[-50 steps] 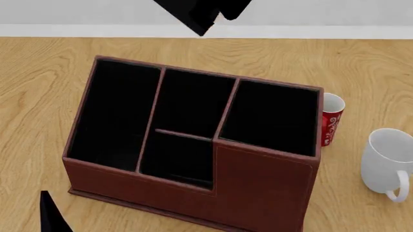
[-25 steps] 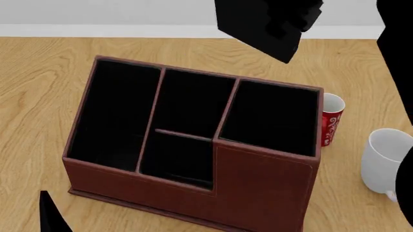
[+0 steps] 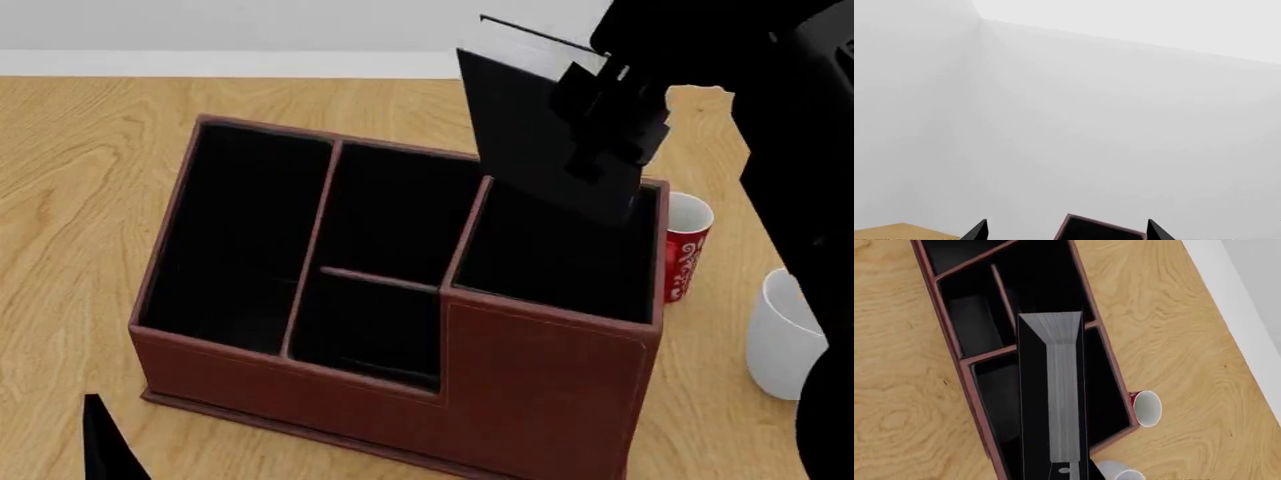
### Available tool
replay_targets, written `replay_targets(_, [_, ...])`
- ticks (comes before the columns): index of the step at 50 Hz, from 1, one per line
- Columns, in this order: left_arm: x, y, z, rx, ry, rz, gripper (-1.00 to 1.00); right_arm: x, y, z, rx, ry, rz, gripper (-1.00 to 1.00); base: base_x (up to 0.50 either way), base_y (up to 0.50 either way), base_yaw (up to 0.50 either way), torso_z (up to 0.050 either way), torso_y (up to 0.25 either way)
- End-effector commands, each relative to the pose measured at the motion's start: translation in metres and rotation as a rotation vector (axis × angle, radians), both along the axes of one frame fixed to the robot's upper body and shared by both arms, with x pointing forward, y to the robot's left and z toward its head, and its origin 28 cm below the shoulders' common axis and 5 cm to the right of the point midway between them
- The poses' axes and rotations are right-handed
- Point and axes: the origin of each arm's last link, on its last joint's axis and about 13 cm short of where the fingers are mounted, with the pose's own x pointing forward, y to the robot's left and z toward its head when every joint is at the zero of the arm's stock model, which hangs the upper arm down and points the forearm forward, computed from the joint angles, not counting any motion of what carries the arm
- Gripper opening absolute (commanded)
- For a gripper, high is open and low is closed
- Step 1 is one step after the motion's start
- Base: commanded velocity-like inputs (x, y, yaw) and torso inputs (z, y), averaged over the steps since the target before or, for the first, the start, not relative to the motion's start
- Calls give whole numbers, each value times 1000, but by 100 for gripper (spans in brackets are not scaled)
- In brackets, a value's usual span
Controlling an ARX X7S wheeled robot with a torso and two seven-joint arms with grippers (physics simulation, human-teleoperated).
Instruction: Pick up the book and place it in the right compartment of the caddy.
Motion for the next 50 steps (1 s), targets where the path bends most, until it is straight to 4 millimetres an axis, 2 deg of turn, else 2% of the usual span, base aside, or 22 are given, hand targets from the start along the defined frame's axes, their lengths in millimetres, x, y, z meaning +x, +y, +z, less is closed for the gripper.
replay_targets(1, [0,0,0,1,7,2,100,9,1,-20,-53,19,24,-100,0,0,0,0,0])
replay_targets(20, [0,0,0,4,12,9,100,22,0,-50,-105,14,0,-100,0,0,0,1,2])
replay_targets(50, [0,0,0,21,25,18,100,31,1,-101,-113,7,8,-100,0,0,0,0,1])
